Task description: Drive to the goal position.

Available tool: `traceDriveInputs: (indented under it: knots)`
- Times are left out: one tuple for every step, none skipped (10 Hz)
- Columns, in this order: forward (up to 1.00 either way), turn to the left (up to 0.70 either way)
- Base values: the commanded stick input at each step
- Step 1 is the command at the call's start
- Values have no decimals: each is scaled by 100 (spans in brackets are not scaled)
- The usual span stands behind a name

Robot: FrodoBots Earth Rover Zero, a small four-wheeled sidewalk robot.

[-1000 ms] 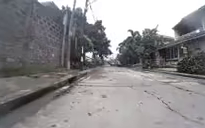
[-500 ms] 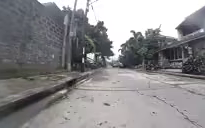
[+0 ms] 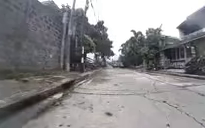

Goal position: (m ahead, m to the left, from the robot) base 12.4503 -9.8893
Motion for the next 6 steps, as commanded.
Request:
traceDriveInputs:
  knots:
    - [70,-35]
    - [70,-30]
    - [70,-6]
    - [70,-2]
    - [70,0]
    - [70,0]
